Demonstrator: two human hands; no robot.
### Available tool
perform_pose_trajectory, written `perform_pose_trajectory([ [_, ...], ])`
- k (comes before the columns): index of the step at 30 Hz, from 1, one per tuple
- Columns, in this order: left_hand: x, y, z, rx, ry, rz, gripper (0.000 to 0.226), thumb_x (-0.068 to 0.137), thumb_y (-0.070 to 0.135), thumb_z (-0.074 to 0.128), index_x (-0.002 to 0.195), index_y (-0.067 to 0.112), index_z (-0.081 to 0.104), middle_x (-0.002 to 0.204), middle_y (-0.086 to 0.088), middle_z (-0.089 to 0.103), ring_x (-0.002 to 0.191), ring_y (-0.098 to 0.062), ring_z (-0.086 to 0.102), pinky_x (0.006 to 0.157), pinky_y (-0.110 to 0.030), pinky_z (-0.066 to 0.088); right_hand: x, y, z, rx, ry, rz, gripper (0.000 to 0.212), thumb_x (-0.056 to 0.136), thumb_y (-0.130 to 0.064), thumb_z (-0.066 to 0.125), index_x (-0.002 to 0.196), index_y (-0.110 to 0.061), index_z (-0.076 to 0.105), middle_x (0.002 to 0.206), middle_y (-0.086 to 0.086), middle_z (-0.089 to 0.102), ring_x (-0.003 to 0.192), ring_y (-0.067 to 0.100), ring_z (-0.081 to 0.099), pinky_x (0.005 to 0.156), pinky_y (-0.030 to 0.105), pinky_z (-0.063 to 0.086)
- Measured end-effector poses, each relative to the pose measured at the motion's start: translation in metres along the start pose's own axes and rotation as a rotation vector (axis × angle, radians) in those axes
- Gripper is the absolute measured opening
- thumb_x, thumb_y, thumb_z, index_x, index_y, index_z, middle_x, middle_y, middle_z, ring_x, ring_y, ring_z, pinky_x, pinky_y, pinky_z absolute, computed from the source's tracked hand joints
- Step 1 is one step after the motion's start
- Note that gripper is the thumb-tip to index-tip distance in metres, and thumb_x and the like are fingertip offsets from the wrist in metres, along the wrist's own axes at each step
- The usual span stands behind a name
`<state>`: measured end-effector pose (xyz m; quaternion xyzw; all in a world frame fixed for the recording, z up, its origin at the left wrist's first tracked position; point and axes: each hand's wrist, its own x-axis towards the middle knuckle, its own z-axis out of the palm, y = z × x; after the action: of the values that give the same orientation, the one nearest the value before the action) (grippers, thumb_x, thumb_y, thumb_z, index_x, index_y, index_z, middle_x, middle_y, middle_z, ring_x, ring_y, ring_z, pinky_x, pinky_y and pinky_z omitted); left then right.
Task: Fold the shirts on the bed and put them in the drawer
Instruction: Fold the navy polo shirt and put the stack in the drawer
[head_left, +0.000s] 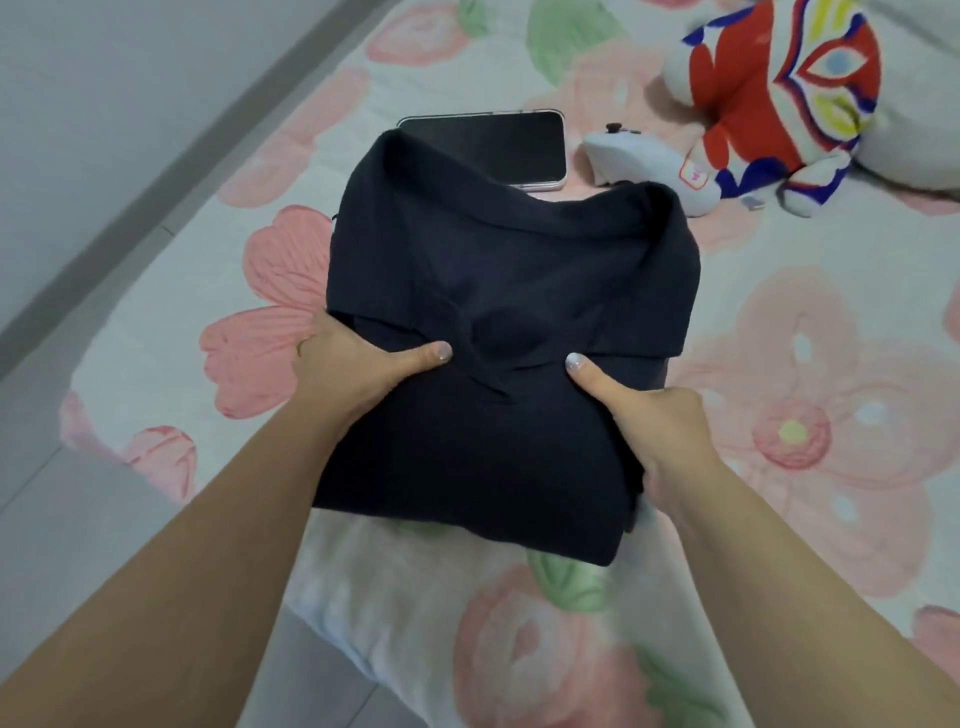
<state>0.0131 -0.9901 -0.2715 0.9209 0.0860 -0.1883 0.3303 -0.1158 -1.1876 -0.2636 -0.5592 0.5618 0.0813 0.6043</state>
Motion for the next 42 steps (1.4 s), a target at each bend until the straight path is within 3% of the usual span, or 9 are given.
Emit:
perform_pose_trajectory([
  [5, 0.009, -0.002, -0.001, -0.044, -0.138, 0.036, 0.096, 0.029, 0.064, 0.079, 0.115, 0.028, 0.056, 0.098, 0.016, 0.056, 0.091, -0.007, 0.053, 0.075, -0.019, 0.038, 0.011, -0.004, 0.004, -0.066, -0.113, -0.068, 0.075, 0.027, -0.051, 0.085, 0.092, -0.017, 0.070, 0.091, -0.004, 0.072, 0.085, 0.020, 0.067, 0.079, 0.037, 0.055],
  [11, 0.033, -0.003, -0.004, -0.198, -0.395, -0.061, 0.096, 0.022, 0.056, 0.087, 0.110, 0.031, 0.058, 0.096, 0.020, 0.063, 0.088, 0.003, 0.057, 0.075, -0.020, 0.043, 0.031, 0.002, 0.018, -0.038, -0.082, -0.133, 0.082, 0.021, -0.050, 0.085, 0.096, -0.021, 0.070, 0.092, -0.010, 0.072, 0.087, 0.014, 0.067, 0.084, 0.039, 0.054],
  [16, 0.030, -0.006, 0.006, -0.245, -0.318, -0.025, 0.077, 0.028, 0.053, 0.089, 0.096, 0.033, 0.061, 0.092, 0.028, 0.062, 0.082, 0.010, 0.059, 0.068, -0.008, 0.040, 0.046, 0.007, 0.024, -0.075, -0.035, -0.168, 0.086, 0.020, -0.050, 0.083, 0.099, -0.020, 0.068, 0.092, -0.011, 0.072, 0.087, 0.012, 0.067, 0.084, 0.032, 0.053],
  [21, -0.006, -0.002, 0.010, -0.165, -0.048, -0.036, 0.090, 0.043, 0.048, 0.088, 0.120, 0.016, 0.055, 0.115, 0.005, 0.061, 0.102, -0.010, 0.056, 0.084, -0.022, 0.041, 0.033, 0.004, 0.017, -0.082, -0.085, -0.189, 0.062, 0.036, -0.037, 0.087, 0.092, -0.019, 0.065, 0.088, -0.006, 0.069, 0.080, 0.015, 0.065, 0.074, 0.027, 0.050],
  [25, -0.100, -0.016, 0.000, -0.229, 0.026, -0.144, 0.092, 0.037, 0.051, 0.085, 0.117, 0.020, 0.052, 0.113, 0.004, 0.060, 0.096, -0.016, 0.056, 0.084, -0.028, 0.044, -0.012, 0.022, -0.022, -0.251, -0.138, -0.262, 0.053, 0.048, -0.037, 0.086, 0.092, -0.017, 0.064, 0.092, 0.002, 0.068, 0.086, 0.023, 0.064, 0.081, 0.036, 0.053],
  [30, -0.296, -0.068, 0.002, -0.388, -0.027, -0.371, 0.057, 0.050, 0.032, 0.089, 0.096, 0.025, 0.056, 0.080, 0.019, 0.059, 0.065, 0.005, 0.055, 0.053, -0.003, 0.039, -0.123, 0.110, -0.121, -0.461, -0.268, -0.277, 0.039, 0.051, -0.033, 0.085, 0.082, -0.024, 0.063, 0.086, -0.003, 0.070, 0.077, 0.017, 0.065, 0.073, 0.035, 0.052],
  [33, -0.414, -0.083, -0.005, -0.480, 0.025, -0.468, 0.046, 0.052, 0.021, 0.088, 0.089, 0.021, 0.061, 0.072, 0.021, 0.060, 0.054, 0.013, 0.058, 0.043, -0.001, 0.037, -0.192, 0.148, -0.170, -0.572, -0.370, -0.274, 0.044, 0.050, -0.034, 0.083, 0.087, -0.024, 0.063, 0.087, -0.005, 0.071, 0.079, 0.018, 0.066, 0.076, 0.037, 0.054],
  [38, -0.568, -0.104, -0.043, -0.620, 0.166, -0.667, 0.057, 0.052, 0.025, 0.089, 0.101, 0.012, 0.063, 0.087, 0.003, 0.067, 0.081, -0.015, 0.064, 0.072, -0.025, 0.049, -0.288, 0.177, -0.200, -0.751, -0.583, -0.340, 0.068, 0.034, -0.049, 0.077, 0.096, -0.025, 0.059, 0.088, -0.009, 0.069, 0.082, 0.017, 0.065, 0.079, 0.037, 0.053],
  [42, -0.647, -0.128, -0.079, -0.764, 0.373, -0.761, 0.048, 0.049, 0.025, 0.090, 0.089, 0.018, 0.063, 0.085, 0.000, 0.067, 0.078, -0.019, 0.064, 0.074, -0.030, 0.049, -0.355, 0.183, -0.174, -0.857, -0.790, -0.487, 0.054, 0.043, -0.041, 0.082, 0.090, -0.026, 0.060, 0.087, -0.008, 0.069, 0.082, 0.015, 0.065, 0.079, 0.036, 0.053],
])
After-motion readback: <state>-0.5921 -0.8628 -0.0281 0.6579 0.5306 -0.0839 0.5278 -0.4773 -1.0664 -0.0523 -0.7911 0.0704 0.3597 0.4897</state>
